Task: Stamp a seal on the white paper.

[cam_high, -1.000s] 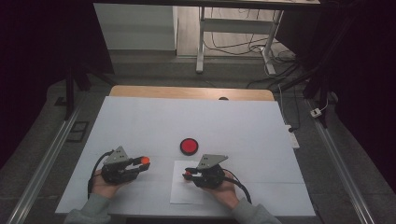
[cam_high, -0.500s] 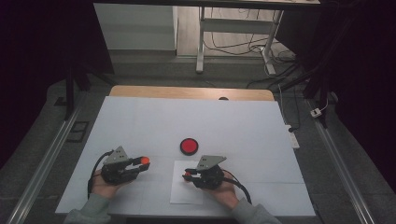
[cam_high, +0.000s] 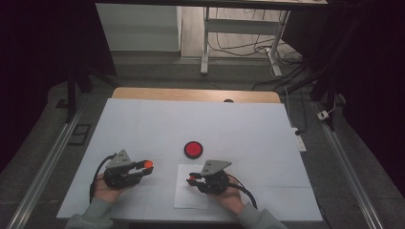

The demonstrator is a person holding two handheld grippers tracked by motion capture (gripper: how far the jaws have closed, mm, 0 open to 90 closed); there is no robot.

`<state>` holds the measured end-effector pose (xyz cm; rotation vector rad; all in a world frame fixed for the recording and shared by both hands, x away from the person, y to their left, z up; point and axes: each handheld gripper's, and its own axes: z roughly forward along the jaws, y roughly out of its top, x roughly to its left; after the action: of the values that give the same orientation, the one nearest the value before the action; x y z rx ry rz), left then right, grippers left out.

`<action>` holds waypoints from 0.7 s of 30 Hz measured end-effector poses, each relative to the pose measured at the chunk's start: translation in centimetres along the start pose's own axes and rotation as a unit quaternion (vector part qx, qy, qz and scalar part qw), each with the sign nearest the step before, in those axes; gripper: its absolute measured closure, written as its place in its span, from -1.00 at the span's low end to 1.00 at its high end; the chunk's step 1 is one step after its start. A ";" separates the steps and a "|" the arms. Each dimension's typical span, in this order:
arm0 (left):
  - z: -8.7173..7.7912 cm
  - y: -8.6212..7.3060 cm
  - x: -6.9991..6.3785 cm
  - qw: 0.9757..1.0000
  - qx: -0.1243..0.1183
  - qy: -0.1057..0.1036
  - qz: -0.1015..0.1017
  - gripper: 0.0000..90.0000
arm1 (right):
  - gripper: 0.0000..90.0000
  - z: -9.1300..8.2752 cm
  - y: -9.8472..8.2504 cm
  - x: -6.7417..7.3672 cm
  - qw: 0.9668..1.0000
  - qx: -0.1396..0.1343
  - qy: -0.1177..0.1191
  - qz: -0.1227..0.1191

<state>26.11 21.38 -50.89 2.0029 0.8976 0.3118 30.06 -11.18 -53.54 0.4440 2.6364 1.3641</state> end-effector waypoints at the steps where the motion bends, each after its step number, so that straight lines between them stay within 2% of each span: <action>1: 0.0 0.0 0.0 1.000 0.000 0.000 0.000 0.45 | 0.61 0.0 0.0 0.0 1.000 0.002 -0.002 -0.003; 9: 0.0 0.0 -0.1 1.000 0.000 0.001 -0.001 0.45 | 0.62 0.0 0.3 0.4 1.000 0.018 -0.011 -0.012; 21: -0.1 0.0 -0.2 1.000 0.000 0.002 -0.003 0.45 | 0.62 0.1 0.1 0.6 1.000 0.011 -0.019 -0.009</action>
<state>25.94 21.28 -50.84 2.0001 0.9055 0.3132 29.52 -10.89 -53.52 0.4428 2.6203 1.3095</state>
